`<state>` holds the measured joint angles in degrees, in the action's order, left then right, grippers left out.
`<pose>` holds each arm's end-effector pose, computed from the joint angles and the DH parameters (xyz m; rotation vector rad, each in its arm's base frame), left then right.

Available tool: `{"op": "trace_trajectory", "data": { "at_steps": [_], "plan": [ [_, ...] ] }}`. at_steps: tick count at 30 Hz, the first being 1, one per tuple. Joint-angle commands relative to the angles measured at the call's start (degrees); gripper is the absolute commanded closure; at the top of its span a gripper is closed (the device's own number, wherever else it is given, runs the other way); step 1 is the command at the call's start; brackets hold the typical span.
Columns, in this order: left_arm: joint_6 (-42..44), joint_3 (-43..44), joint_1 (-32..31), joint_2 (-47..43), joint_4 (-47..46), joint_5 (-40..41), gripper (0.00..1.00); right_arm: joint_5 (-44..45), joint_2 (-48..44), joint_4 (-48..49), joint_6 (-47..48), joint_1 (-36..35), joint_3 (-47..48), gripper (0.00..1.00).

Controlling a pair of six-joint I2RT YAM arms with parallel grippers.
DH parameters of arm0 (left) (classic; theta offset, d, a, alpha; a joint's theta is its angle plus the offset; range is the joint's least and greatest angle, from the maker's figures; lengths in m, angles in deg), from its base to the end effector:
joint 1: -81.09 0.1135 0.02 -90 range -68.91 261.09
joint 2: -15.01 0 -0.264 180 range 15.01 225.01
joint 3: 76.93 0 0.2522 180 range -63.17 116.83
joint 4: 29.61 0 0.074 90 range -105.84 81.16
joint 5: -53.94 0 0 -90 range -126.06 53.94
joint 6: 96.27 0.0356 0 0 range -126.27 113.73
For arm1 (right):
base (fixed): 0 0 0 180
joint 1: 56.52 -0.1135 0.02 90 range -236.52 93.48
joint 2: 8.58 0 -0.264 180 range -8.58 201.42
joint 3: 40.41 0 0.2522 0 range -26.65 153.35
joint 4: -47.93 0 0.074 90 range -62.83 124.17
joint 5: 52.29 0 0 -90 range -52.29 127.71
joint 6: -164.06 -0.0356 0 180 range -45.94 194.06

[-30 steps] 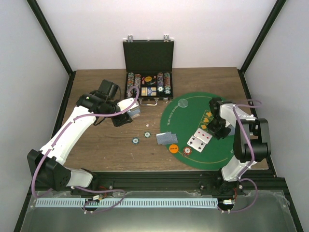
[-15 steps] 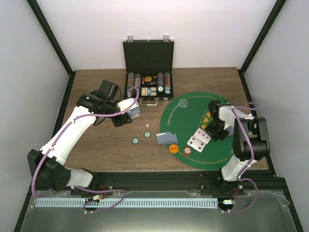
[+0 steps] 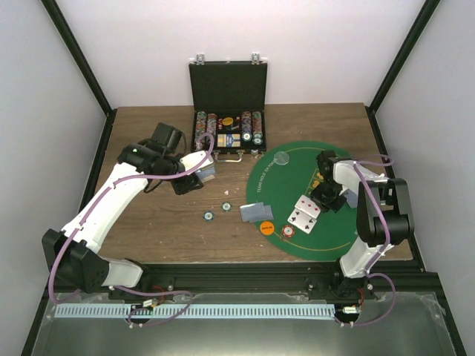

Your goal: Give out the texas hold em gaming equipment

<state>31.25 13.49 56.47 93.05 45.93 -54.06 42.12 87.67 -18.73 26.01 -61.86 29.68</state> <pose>0.2321 -0.1185 0.3296 1.4384 2.1953 -0.3425 0.2688 0.0224 0.1554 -1.1366 -2.9152 0.1422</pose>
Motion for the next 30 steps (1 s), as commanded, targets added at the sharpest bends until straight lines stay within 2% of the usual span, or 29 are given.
{"op": "trace_trajectory", "data": {
  "at_steps": [1, 8, 14, 16, 17, 18, 19, 20, 21, 23, 24, 25, 30],
  "plan": [
    [-0.07, -0.29, 0.28, -0.52, -1.05, 0.1, 0.6, -0.53, 1.17, 0.43, 0.18, -0.63, 2.49, 0.99],
    [-0.08, -0.12, 0.29, -0.52, -0.96, -0.01, 0.6, 4.33, 0.28, -3.56, -1.92, -0.63, 3.88, 0.99],
    [0.39, 0.36, 0.28, -0.67, -0.24, -0.6, 0.6, 12.07, -5.43, -10.03, -3.24, -0.59, 10.59, 0.93],
    [0.6, 0.62, 0.28, -0.76, 0.1, -0.8, 0.6, 11.28, -9.24, -7.72, 2.02, -0.79, 13.35, 0.92],
    [0.77, 0.75, 0.32, -0.78, 0.36, -0.92, 0.6, 9.17, -11.29, -4.53, 7.53, -1.11, 14.48, 0.9],
    [0.99, 0.92, 0.28, -0.78, 0.67, -1.06, 0.6, 3.24, -13.63, -0.04, 14.39, -1.28, 14.91, 0.9],
    [1.14, 1.13, 0.28, -0.78, 0.91, -1.25, 0.6, -6.09, -15.79, 5.07, 20.94, -1.33, 14.75, 0.84],
    [1.15, 1.34, 0.27, -0.64, 1.15, -1.55, 0.6, -20.38, -17.37, 8.9, 26.01, -1.31, 14.75, 0.72],
    [1.22, 1.7, 0.27, -0.55, 1.49, -1.9, 0.6, -29.92, -18.51, 12.09, 28.09, -1.57, 15.05, 0.62],
    [1.35, 2.63, 0.28, -0.52, 2.18, -2.7, 0.6, -39.67, -20.31, 18.18, 27.5, -3.07, 16.05, 0.46],
    [1.53, 3.02, 0.28, -0.52, 2.61, -3.03, 0.6, -41.03, -21.57, 21.2, 27.24, -4.97, 16.22, 0.3],
    [1.71, 3.38, 0.28, -0.52, 3.09, -3.39, 0.59, -41.49, -23.26, 24.46, 27.27, -7.01, 16.33, 0.03],
    [2.43, 4.9, 0.28, -0.77, 5.35, -5.16, 0.59, -56.2, -24.79, 44.13, 22.74, -15.42, 13.96, 0.0]
  ]
}}
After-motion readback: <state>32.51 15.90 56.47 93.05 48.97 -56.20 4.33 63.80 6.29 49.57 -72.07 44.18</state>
